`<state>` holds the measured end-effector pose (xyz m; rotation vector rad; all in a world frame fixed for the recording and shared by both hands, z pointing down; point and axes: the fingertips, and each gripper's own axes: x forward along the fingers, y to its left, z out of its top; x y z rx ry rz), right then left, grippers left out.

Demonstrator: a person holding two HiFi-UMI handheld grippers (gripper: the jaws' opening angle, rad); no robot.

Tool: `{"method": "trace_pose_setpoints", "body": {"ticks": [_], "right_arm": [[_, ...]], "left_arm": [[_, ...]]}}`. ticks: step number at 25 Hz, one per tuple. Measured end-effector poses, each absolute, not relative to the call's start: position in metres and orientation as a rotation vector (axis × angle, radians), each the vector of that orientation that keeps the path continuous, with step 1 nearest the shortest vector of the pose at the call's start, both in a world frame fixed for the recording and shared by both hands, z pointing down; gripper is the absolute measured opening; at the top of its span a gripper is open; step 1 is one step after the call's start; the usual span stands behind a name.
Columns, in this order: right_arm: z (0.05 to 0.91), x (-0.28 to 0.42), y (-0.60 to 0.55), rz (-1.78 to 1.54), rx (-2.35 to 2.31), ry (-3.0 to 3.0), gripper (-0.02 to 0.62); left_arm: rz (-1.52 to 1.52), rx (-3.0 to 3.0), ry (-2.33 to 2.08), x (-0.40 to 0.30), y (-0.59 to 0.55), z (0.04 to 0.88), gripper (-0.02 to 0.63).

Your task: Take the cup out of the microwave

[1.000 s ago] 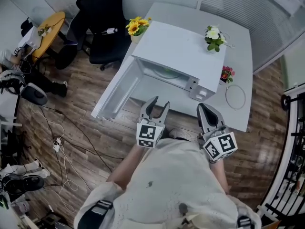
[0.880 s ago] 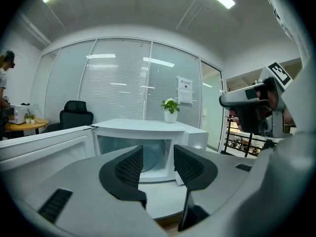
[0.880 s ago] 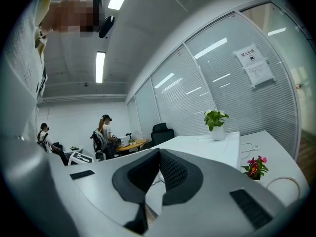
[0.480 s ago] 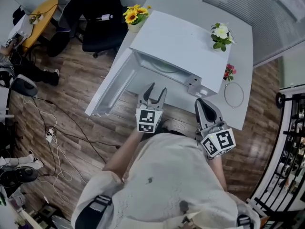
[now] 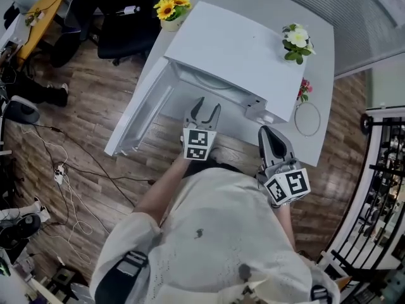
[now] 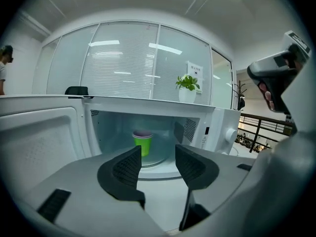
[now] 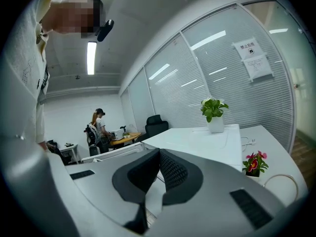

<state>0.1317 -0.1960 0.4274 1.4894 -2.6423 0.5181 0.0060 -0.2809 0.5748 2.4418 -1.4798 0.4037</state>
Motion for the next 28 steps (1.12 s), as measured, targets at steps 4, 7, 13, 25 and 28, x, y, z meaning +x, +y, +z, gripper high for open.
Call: {"method": "trace_pose_setpoints", "body": {"ticks": [4, 7, 13, 25, 28], "right_arm": [[0.429, 0.134, -0.209, 0.519, 1.525, -2.619, 0.009], [0.430, 0.133, -0.219, 0.523, 1.543, -2.600, 0.009], [0.436, 0.130, -0.241, 0.537, 1.565, -2.574, 0.009], [0.447, 0.135, -0.269, 0.552, 1.618, -2.508, 0.009], [0.452, 0.136, -0.271, 0.559, 1.624, -2.495, 0.009]], "left_arm": [[0.422, 2.425, -1.474, 0.009, -0.300, 0.585, 0.229], [0.427, 2.417, -1.461, 0.011, -0.314, 0.592, 0.242], [0.444, 2.414, -1.441, 0.014, -0.344, 0.607, 0.270], [0.492, 2.360, -1.466, 0.018, -0.398, 0.633, 0.313], [0.514, 2.345, -1.466, 0.022, -0.409, 0.639, 0.320]]}}
